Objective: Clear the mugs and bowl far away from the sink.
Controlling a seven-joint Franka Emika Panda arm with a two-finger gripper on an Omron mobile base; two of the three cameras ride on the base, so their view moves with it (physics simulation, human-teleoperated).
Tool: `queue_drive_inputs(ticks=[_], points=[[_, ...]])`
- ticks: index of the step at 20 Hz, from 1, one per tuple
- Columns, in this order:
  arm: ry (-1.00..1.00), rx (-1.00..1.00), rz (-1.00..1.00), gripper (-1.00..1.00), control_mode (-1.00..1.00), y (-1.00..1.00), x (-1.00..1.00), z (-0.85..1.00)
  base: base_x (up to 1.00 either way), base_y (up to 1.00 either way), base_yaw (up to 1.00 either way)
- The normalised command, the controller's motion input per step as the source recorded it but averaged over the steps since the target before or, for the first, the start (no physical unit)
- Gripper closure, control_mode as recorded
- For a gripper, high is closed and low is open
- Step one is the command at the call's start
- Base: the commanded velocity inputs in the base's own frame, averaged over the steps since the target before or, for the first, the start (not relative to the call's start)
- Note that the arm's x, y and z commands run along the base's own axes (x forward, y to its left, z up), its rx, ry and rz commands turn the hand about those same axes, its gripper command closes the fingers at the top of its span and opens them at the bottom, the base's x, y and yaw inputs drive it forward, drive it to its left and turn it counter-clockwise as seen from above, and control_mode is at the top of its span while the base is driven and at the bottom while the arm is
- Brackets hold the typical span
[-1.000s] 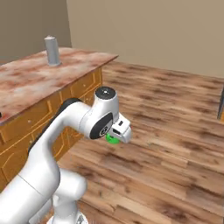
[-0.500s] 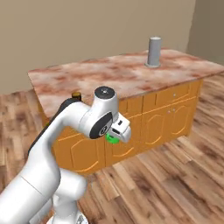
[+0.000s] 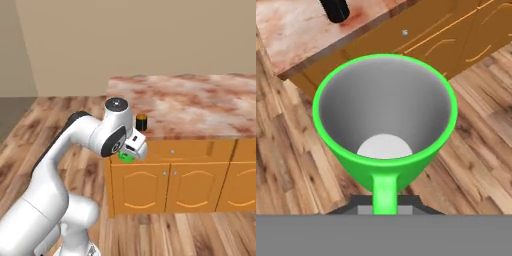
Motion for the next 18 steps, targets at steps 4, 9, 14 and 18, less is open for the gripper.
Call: queue_drive_inputs(ticks=[4, 9, 14, 18], points=[[0.00, 0.00, 0.00, 1.00, 1.00, 0.00, 0.00, 0.00, 0.56, -0.72, 0.38], [0.00, 0.00, 0.00, 1.00, 1.00, 0.00, 0.00, 0.00, 0.70, -0.38, 0.30], [0.00, 0.00, 0.00, 1.00, 1.00, 0.00, 0.00, 0.00, 0.49, -0.18, 0.33], [0.00, 0.00, 0.00, 1.00, 1.00, 0.00, 0.00, 0.00, 0.29, -0.08, 0.18]])
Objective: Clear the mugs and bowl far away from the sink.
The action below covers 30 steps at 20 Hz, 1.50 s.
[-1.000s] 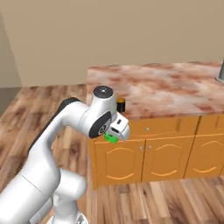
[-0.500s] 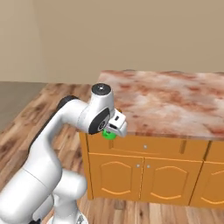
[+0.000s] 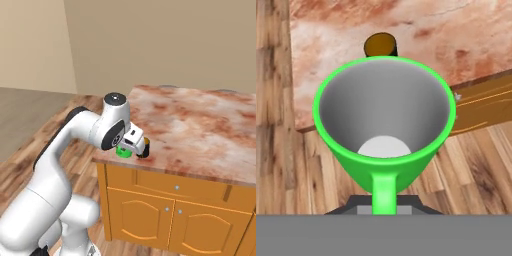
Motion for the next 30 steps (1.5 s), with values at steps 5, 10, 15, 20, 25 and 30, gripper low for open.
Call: queue_drive_inputs(ticks=[5, 10, 15, 20, 25, 30], points=[[0.00, -0.01, 0.01, 1.00, -1.00, 0.09, 0.29, -0.03, 0.16, 0.01, 0.03], [0.00, -0.04, 0.02, 1.00, -1.00, 0.57, 1.00, -0.23, 0.00, 0.00, 0.00], [0.00, -0.03, 0.04, 1.00, -1.00, 0.72, 0.97, -0.35, 0.00, 0.00, 0.00], [0.00, 0.00, 0.00, 1.00, -1.00, 0.09, 0.92, -0.39, 0.00, 0.00, 0.00], [0.00, -0.01, 0.00, 1.00, -1.00, 0.00, 0.60, -0.52, 0.00, 0.00, 0.00], [0.00, -0.02, 0.00, 1.00, -1.00, 0.00, 0.25, -0.59, 0.00, 0.00, 0.00]])
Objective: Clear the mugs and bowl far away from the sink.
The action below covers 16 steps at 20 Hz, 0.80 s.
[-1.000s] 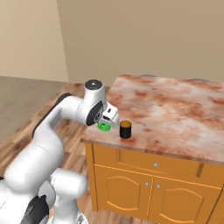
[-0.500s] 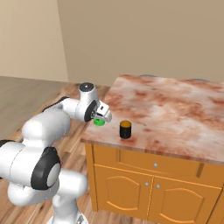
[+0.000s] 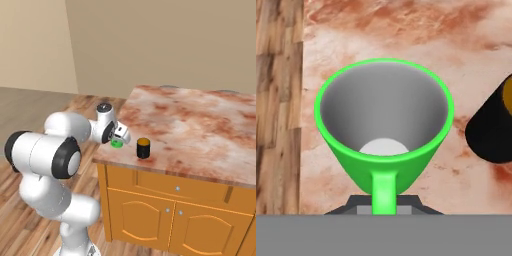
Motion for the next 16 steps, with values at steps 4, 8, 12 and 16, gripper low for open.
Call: queue_drive_inputs(ticks=[4, 8, 12, 16], points=[[0.00, -0.02, 0.00, 1.00, -1.00, 0.00, 0.24, -0.54, 0.00, 0.00, 0.00], [0.00, 0.00, 0.00, 1.00, -1.00, 0.00, 0.23, -0.34, 0.00, 0.00, 0.00], [0.00, 0.00, 0.00, -1.00, -1.00, 0.00, 0.05, -0.08, 0.00, 0.00, 0.00], [0.00, 0.00, 0.00, -1.00, -1.00, 0.00, 0.00, 0.02, 0.00, 0.00, 0.00]])
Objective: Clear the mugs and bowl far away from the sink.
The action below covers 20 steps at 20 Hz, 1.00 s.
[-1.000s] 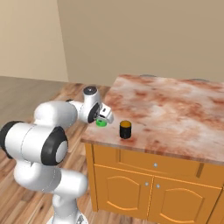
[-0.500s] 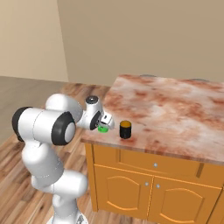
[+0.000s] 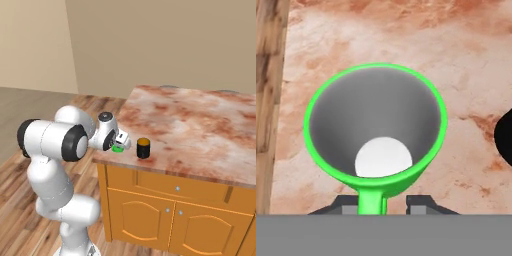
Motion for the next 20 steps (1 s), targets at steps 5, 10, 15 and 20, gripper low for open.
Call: queue_drive_inputs(ticks=[5, 10, 15, 20], points=[[-0.03, 0.00, 0.00, -1.00, -1.00, 0.00, -0.03, 0.25, 0.00, 0.00, 0.00], [-0.10, 0.00, 0.00, -1.00, -1.00, 0.02, -0.50, 0.54, 0.00, 0.00, 0.00], [-0.15, 0.00, 0.00, -1.00, -1.00, 0.12, -0.78, 0.77, 0.00, 0.00, 0.00], [-0.10, -0.02, -0.01, -1.00, -1.00, 0.18, -0.71, 0.86, 0.00, 0.00, 0.00]])
